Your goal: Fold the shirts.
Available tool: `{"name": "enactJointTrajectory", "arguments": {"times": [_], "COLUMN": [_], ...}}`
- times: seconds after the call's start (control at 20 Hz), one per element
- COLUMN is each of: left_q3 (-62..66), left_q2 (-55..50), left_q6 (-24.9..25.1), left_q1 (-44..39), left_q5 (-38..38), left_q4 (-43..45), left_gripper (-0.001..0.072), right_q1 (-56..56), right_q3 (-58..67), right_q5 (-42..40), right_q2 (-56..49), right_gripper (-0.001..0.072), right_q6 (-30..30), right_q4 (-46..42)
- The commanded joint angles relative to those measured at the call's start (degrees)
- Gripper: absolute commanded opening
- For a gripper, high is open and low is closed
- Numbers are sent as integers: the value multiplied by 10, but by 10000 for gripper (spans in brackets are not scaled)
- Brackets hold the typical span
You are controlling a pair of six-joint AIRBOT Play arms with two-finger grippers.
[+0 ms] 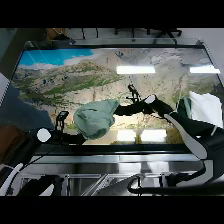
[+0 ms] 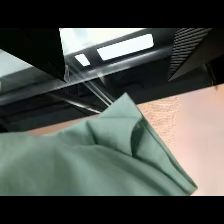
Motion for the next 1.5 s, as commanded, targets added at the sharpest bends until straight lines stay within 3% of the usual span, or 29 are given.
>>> {"name": "enactJointTrajectory", "arguments": {"times": [0.0, 0.1, 0.15, 0.35, 0.4, 0.45, 0.5, 0.65, 0.75, 1.05, 1.25, 1.45], "left_q3": [14, 41, 55, 98, 104, 108, 111, 111, 111, 136, 279, 463], "left_q2": [-69, -115, -135, -209, -222, -230, -232, -204, -172, -31, 66, 141], "left_q6": [18, 33, 34, 56, 59, 60, 62, 78, 78, 81, 81, 76], "left_q1": [-24, -36, -40, -40, -40, -40, -40, -36, -18, 120, 193, 230], "left_q5": [49, 51, 55, 35, 22, 14, 9, 4, -20, -67, -118, -121], "left_q4": [2, 3, 3, 3, 3, 3, 3, 13, 56, 46, 46, 46], "left_gripper": [692, 411, 354, 351, 350, 326, 27, 20, 20, 19, 19, 20], "right_q1": [17, 17, 17, 17, 18, 18, 18, 18, 17, 7, -41, -77], "right_q3": [2, 5, 5, 5, 5, 5, 5, 5, 7, 33, 110, 199], "right_q5": [-54, -69, -78, -85, -85, -85, -85, -83, -72, -38, 47, 65], "right_q2": [-25, -25, -26, -48, -55, -59, -62, -61, -60, -33, 72, 228], "right_gripper": [465, 451, 451, 449, 374, 238, 221, 220, 17, 16, 15, 15], "right_q6": [-91, -116, -116, -116, -116, -122, -141, -196, -198, -207, -203, -202], "right_q4": [118, 148, 152, 174, 183, 189, 207, 275, 269, 267, 265, 238]}}
